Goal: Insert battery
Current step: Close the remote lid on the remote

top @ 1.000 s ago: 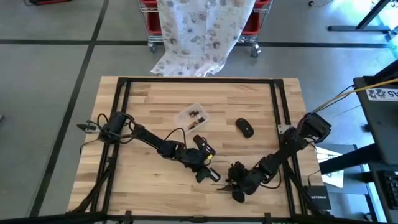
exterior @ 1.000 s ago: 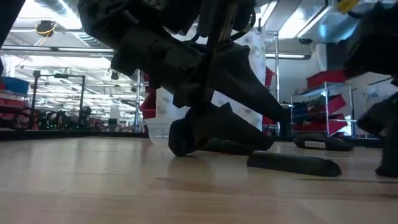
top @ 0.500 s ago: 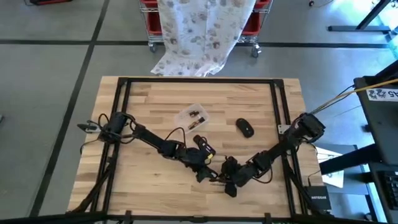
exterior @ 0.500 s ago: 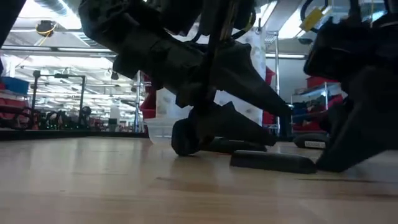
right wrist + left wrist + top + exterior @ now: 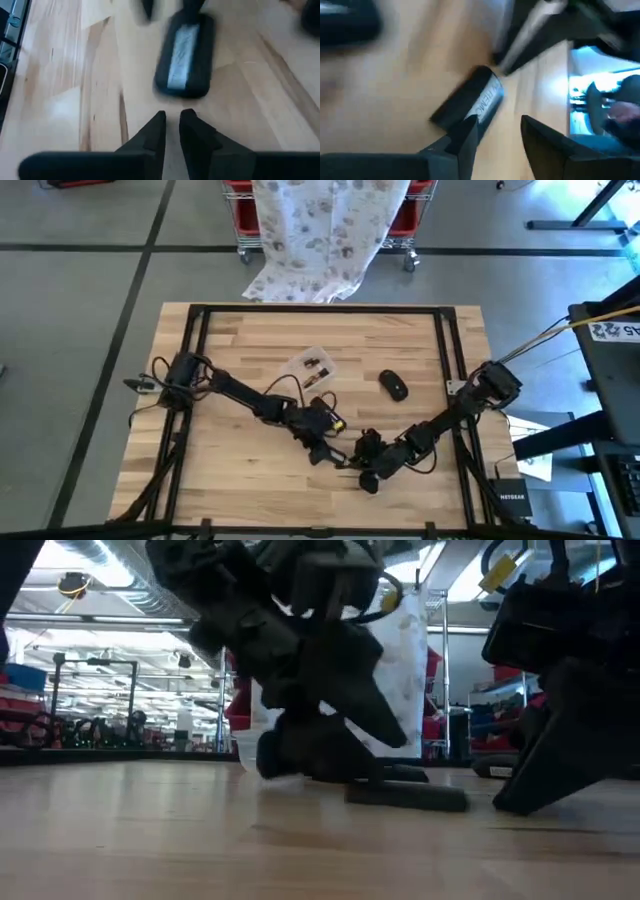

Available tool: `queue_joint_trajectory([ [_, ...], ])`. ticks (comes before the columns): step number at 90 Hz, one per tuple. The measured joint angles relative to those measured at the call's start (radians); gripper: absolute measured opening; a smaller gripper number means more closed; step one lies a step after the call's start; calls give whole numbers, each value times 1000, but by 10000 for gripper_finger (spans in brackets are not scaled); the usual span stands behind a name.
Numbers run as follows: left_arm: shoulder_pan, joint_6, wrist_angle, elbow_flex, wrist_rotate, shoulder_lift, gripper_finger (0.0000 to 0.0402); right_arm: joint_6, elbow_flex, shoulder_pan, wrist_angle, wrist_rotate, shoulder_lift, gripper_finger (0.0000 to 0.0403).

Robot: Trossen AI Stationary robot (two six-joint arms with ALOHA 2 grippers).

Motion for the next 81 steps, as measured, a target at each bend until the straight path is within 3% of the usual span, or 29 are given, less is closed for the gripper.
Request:
queue_joint_trajectory([
  [16,-33,-38,-121,6,-46,-25,133,15,0,0,0,0,0,42],
  [56,-44,-56,-181,2,-127,-130,133,16,0,1,0,18,0,42],
  [81,-78,-34,-398,5,-247,-197,133,-14,-2,0,42,49,2,42],
])
